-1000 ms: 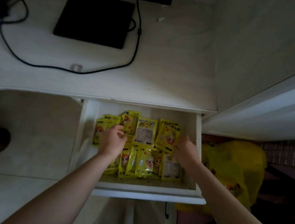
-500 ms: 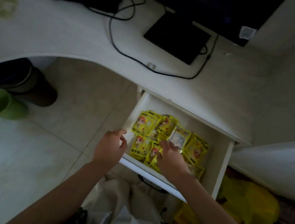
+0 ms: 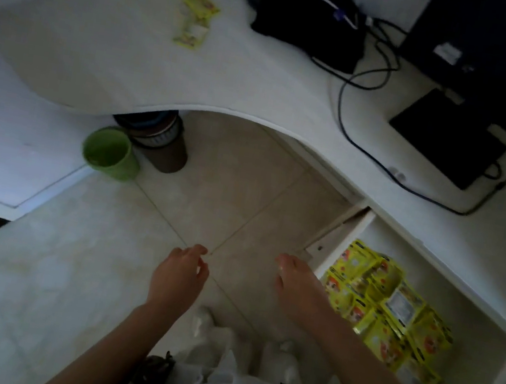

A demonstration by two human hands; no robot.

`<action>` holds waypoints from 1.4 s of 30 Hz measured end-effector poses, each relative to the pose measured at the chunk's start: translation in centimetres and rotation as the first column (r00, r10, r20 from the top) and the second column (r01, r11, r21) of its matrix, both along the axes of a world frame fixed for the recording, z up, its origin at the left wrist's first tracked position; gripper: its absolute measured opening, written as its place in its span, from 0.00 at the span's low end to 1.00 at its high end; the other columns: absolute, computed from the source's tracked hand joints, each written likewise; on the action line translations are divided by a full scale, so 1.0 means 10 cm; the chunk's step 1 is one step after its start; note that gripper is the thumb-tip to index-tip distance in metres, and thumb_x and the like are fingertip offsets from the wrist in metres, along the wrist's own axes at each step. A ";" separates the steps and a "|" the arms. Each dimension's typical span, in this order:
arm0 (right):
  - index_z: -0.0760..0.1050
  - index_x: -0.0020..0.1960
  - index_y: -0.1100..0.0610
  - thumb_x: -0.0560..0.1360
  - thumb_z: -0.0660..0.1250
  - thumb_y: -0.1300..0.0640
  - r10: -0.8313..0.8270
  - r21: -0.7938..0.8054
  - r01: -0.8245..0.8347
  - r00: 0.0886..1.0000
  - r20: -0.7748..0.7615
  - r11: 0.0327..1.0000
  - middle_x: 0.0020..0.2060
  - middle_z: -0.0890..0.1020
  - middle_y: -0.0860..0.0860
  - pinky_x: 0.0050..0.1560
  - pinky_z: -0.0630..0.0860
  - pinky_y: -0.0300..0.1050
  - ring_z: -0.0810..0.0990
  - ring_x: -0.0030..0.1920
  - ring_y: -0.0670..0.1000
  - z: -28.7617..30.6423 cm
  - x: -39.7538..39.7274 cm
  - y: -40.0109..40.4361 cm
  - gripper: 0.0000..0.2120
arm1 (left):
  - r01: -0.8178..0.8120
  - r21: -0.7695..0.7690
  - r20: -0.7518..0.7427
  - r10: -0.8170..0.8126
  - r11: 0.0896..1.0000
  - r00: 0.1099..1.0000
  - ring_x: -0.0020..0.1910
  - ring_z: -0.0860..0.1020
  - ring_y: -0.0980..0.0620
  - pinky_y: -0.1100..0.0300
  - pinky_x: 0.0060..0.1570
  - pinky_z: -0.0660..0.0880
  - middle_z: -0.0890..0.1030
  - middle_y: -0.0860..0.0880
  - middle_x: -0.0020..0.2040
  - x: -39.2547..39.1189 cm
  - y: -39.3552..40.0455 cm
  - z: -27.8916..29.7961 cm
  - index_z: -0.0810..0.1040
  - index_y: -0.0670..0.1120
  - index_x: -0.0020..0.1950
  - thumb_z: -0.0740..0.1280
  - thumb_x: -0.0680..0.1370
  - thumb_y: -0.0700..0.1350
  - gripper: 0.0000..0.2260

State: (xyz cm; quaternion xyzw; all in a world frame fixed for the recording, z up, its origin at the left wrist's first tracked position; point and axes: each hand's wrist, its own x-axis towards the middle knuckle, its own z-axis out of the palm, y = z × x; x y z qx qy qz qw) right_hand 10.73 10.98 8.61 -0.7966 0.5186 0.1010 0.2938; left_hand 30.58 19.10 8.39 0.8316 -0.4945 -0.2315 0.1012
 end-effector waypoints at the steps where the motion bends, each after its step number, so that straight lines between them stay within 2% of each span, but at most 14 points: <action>1: 0.67 0.66 0.59 0.78 0.56 0.59 0.010 0.008 -0.010 1.000 -0.001 1.000 0.62 0.74 0.57 0.60 0.71 0.49 0.73 0.62 0.57 0.00 0.16 -0.03 0.16 | -0.016 0.005 0.007 0.016 1.000 1.000 0.47 0.80 0.50 0.57 0.48 0.77 0.79 0.49 0.52 0.17 0.01 0.01 0.76 0.52 0.63 0.62 0.79 0.48 0.13; 8: 0.68 0.62 0.60 0.79 0.54 0.59 0.074 -0.027 -0.074 0.997 0.036 0.997 0.58 0.76 0.57 0.58 0.72 0.51 0.73 0.58 0.58 0.01 1.15 -0.39 0.14 | -0.053 -0.066 0.058 0.057 0.996 0.997 0.49 0.79 0.52 0.57 0.47 0.78 0.82 0.51 0.49 1.10 -0.17 0.07 0.77 0.50 0.62 0.63 0.79 0.47 0.12; 13: 0.68 0.66 0.59 0.79 0.55 0.58 0.143 -0.085 -0.138 0.989 0.048 0.987 0.61 0.75 0.56 0.57 0.71 0.49 0.74 0.59 0.57 0.12 1.72 -0.81 0.16 | -0.081 -0.110 0.081 0.090 0.991 0.993 0.51 0.77 0.51 0.56 0.47 0.77 0.82 0.51 0.50 1.60 -0.52 0.14 0.76 0.49 0.62 0.63 0.79 0.47 0.12; 24: 0.68 0.66 0.59 0.79 0.56 0.57 0.246 -0.140 -0.234 0.967 0.072 0.962 0.60 0.77 0.59 0.57 0.74 0.52 0.76 0.59 0.60 0.18 2.78 -2.20 0.17 | -0.151 -0.179 0.106 0.171 0.972 0.979 0.51 0.78 0.47 0.53 0.47 0.77 0.81 0.48 0.49 2.50 -1.86 0.23 0.77 0.49 0.59 0.64 0.77 0.46 0.11; 27: 0.68 0.66 0.57 0.79 0.55 0.57 0.300 -0.163 -0.286 0.952 0.065 0.944 0.60 0.76 0.57 0.56 0.74 0.53 0.75 0.58 0.58 0.24 2.99 -2.63 0.16 | -0.164 -0.188 0.101 0.185 0.968 0.977 0.51 0.78 0.45 0.52 0.47 0.77 0.82 0.46 0.48 2.67 -2.21 0.27 0.78 0.47 0.58 0.64 0.77 0.45 0.11; 33: 0.66 0.67 0.58 0.80 0.56 0.55 0.326 -0.161 -0.313 0.943 0.066 0.936 0.62 0.75 0.56 0.58 0.74 0.55 0.74 0.61 0.57 0.36 3.35 -3.44 0.17 | -0.147 -0.177 0.112 0.169 0.973 0.979 0.54 0.77 0.49 0.55 0.48 0.76 0.83 0.50 0.51 3.06 -2.91 0.24 0.76 0.48 0.62 0.62 0.78 0.46 0.13; 42: 0.67 0.66 0.58 0.80 0.56 0.54 0.260 -0.176 -0.248 0.964 0.050 0.953 0.60 0.75 0.57 0.57 0.74 0.53 0.74 0.59 0.58 0.32 3.98 -4.40 0.16 | -0.035 -0.135 0.152 0.056 0.990 0.987 0.56 0.76 0.48 0.54 0.48 0.75 0.82 0.50 0.54 3.89 -3.94 0.20 0.75 0.49 0.62 0.61 0.79 0.47 0.13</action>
